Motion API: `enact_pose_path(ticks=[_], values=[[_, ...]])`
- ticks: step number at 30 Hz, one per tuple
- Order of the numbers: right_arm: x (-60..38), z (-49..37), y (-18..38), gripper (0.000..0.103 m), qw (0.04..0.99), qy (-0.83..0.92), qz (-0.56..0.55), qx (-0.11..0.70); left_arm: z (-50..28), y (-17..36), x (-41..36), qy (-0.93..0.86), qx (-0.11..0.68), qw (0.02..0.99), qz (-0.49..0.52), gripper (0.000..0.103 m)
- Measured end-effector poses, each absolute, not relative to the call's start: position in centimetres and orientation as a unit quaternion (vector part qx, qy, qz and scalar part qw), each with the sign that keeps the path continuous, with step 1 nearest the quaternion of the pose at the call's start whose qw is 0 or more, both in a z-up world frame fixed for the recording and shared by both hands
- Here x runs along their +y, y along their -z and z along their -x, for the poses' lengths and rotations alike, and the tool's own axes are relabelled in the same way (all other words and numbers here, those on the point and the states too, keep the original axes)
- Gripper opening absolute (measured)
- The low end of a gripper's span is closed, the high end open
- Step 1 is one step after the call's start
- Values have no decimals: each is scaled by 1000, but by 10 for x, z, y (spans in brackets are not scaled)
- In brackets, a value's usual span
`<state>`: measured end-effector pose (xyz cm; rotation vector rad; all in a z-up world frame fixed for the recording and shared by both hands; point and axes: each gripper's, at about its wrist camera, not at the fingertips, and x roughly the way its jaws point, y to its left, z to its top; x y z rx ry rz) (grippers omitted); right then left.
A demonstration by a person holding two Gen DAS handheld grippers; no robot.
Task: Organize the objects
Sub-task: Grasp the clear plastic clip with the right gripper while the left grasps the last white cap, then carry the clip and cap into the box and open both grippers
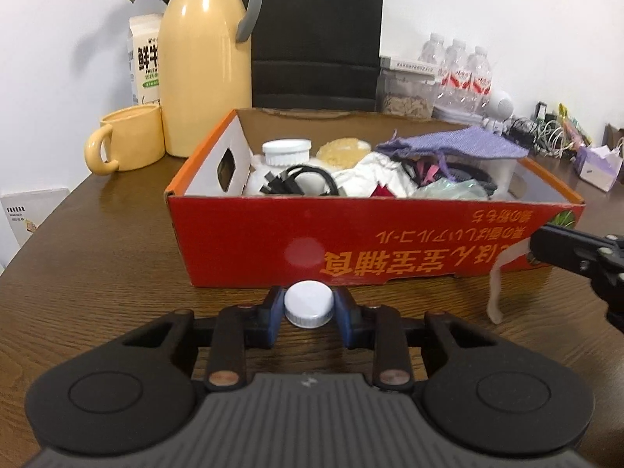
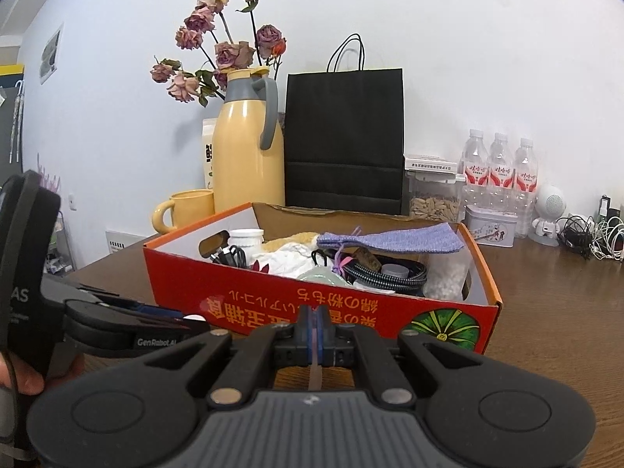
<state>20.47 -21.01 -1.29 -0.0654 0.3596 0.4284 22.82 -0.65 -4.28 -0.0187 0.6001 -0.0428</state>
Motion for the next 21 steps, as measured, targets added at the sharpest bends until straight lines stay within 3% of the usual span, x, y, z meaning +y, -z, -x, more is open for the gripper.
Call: enact_pose_path(ticks=[9,21], values=[[-211,-204,-2,1,964,-219,29,148,-206,2,-18,47,215,975,13,29],[-197,-261,-42,2,971,-205,38,116,-269,-36,-25,28,179,983,16,29]])
